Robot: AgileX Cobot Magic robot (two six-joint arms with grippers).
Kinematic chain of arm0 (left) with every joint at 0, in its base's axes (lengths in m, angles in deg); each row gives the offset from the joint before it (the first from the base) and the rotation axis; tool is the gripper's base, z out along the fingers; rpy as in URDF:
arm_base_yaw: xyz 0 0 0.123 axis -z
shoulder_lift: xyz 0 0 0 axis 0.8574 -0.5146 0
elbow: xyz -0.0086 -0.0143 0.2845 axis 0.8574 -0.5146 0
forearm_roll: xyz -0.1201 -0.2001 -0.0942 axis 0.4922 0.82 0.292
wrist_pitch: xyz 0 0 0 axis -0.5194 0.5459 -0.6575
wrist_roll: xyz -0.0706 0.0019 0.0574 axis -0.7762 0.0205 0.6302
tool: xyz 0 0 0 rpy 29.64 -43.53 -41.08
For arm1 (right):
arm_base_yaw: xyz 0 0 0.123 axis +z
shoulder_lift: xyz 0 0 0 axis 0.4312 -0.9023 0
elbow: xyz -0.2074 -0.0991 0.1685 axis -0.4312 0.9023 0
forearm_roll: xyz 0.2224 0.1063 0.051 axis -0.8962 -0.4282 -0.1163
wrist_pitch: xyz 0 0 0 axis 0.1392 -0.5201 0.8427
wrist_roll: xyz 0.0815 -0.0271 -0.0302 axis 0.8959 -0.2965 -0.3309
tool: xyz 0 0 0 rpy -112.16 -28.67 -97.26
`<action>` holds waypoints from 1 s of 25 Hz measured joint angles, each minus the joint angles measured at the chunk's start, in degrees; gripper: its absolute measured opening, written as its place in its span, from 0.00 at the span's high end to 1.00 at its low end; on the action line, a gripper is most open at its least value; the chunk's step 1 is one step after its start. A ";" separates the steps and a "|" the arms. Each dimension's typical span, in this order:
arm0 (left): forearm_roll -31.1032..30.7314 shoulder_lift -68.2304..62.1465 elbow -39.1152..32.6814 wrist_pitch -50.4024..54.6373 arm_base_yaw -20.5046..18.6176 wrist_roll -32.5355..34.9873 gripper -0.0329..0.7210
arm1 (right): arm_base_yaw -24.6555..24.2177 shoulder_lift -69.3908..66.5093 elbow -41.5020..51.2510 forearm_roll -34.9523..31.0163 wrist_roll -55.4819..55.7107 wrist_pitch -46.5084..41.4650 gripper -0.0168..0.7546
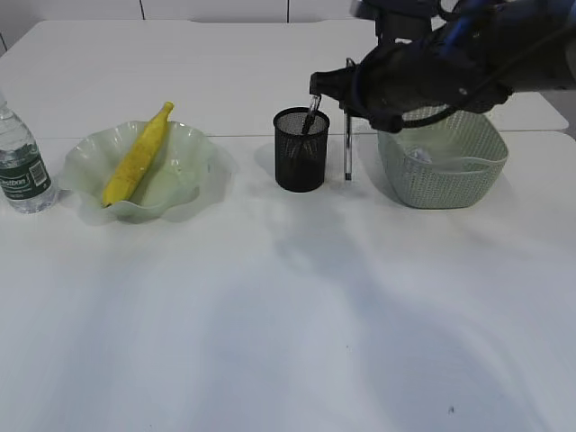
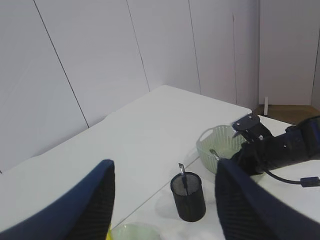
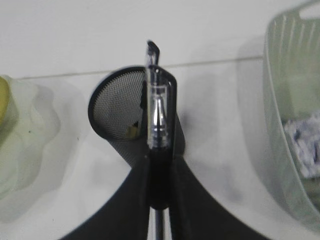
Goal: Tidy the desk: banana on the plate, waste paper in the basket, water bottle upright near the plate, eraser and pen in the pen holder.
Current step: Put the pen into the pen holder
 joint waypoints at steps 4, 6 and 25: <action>-0.33 0.00 0.00 0.12 0.00 0.00 0.37 | 0.00 0.00 -3.45 9.35 -0.09 3.21 0.90; -0.48 0.00 0.00 0.36 0.00 0.00 0.37 | 0.00 0.00 -4.91 15.37 -0.09 5.49 0.90; -1.01 0.00 0.00 4.19 0.00 -0.04 0.37 | 0.00 -9.85 -18.67 39.34 -0.13 14.76 0.90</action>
